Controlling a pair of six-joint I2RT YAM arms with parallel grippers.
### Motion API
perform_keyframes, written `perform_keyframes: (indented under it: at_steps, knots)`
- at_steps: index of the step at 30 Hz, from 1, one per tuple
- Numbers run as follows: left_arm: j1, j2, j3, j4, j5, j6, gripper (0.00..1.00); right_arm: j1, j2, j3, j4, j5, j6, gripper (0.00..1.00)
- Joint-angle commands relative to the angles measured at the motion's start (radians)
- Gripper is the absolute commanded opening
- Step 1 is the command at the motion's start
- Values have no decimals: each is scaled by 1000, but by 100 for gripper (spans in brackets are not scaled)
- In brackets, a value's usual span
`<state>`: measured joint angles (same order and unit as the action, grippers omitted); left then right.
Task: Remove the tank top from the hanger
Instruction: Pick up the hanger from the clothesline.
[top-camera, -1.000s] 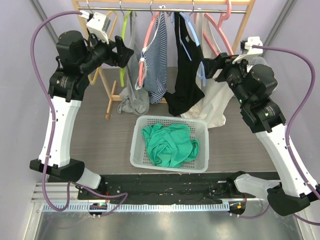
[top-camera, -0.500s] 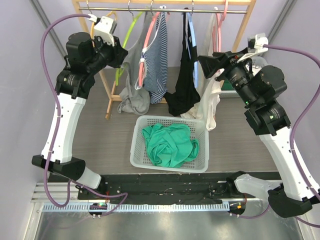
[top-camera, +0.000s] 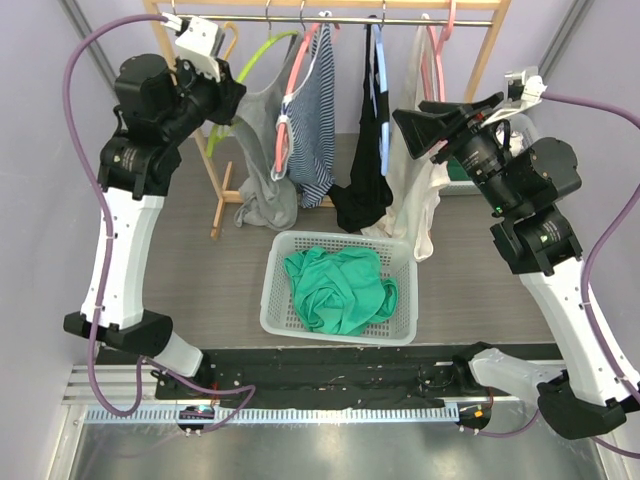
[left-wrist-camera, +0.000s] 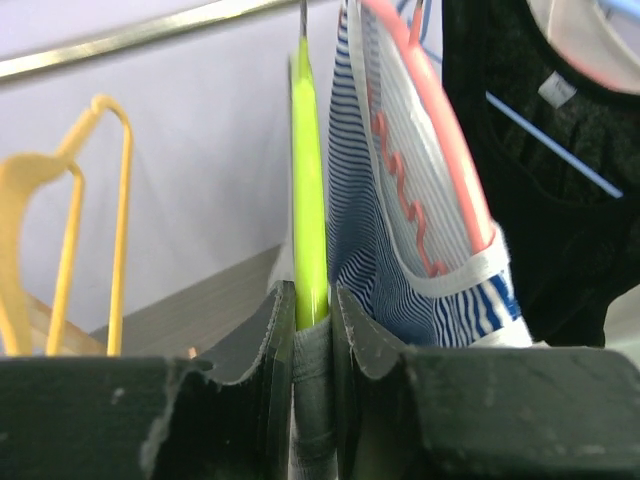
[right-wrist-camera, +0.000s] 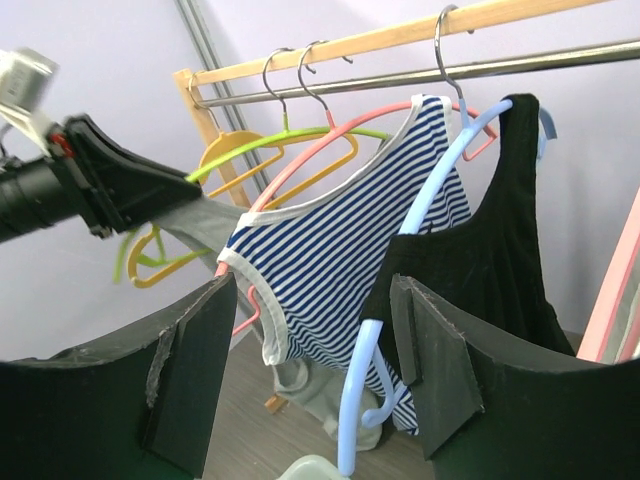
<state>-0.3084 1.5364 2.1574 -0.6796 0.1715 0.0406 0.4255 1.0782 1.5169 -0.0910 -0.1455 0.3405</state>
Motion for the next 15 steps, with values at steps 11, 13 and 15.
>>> perform_keyframes:
  at_steps: [11, 13, 15]
  knots:
    - [-6, -76, 41, 37, -24, 38, 0, 1, -66, -23, 1, -9, 5, 68]
    - [-6, -81, -2, 41, -17, 41, 0, 1, -69, -24, -7, -6, -1, 68]
    - [-5, -88, -33, 48, -6, 44, 0, 1, -77, -26, -15, -6, -4, 68]
